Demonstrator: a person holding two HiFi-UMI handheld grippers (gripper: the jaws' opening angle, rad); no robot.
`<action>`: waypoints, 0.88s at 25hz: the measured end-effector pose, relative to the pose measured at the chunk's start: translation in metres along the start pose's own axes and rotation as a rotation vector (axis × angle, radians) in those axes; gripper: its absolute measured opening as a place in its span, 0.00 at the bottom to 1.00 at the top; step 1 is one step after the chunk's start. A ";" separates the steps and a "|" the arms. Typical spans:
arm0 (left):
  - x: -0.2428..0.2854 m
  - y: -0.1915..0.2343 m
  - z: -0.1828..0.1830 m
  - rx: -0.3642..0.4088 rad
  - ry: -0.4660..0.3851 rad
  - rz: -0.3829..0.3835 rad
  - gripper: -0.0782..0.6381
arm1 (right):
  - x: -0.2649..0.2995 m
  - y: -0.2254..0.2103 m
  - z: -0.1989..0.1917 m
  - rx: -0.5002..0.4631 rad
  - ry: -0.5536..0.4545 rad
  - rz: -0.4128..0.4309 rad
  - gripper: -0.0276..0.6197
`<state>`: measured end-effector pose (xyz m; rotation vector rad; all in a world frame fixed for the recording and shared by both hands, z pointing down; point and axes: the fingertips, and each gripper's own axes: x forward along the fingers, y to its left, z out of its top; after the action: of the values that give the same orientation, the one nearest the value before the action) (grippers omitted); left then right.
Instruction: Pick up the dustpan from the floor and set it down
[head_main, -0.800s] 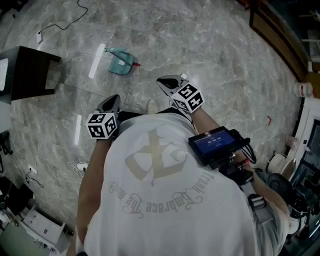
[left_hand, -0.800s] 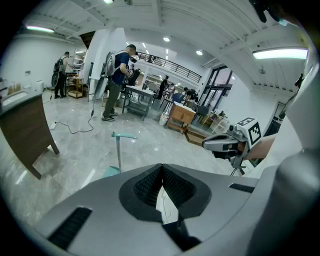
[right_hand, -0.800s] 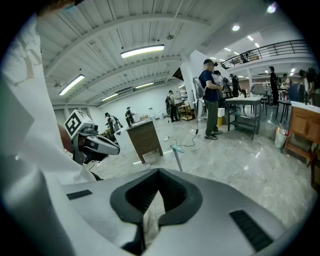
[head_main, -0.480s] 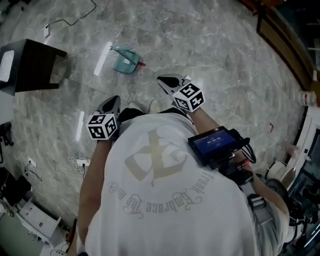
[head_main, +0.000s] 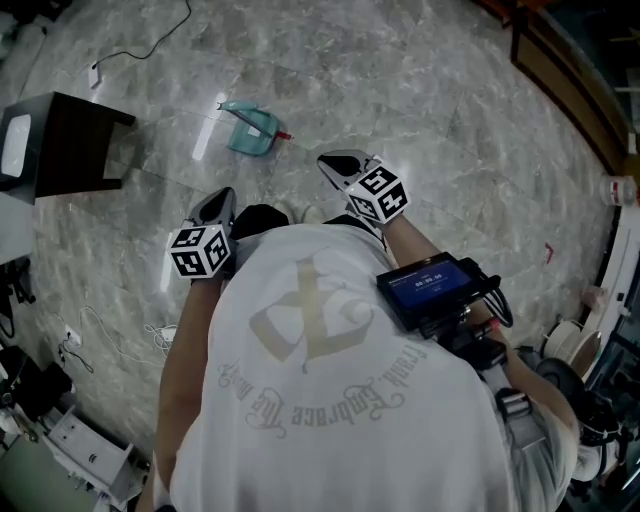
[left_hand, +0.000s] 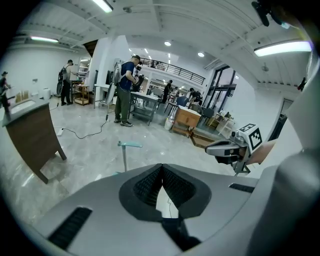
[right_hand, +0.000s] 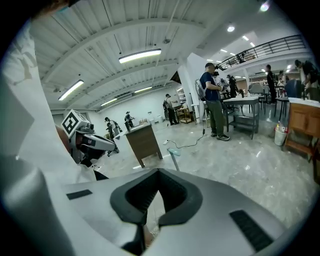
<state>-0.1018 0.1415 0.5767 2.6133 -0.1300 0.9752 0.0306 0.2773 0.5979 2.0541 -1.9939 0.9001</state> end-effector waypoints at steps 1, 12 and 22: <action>0.001 0.000 0.003 0.008 0.002 -0.005 0.13 | 0.000 -0.002 0.001 0.007 -0.001 -0.009 0.07; 0.021 -0.002 0.014 0.028 0.034 -0.027 0.13 | -0.001 -0.034 -0.002 0.070 -0.005 -0.056 0.07; 0.044 0.087 0.039 -0.072 0.042 -0.010 0.13 | 0.084 -0.049 0.037 0.042 0.089 -0.024 0.07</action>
<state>-0.0624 0.0476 0.6028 2.5242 -0.1384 1.0029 0.0839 0.1920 0.6250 2.0171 -1.9170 1.0192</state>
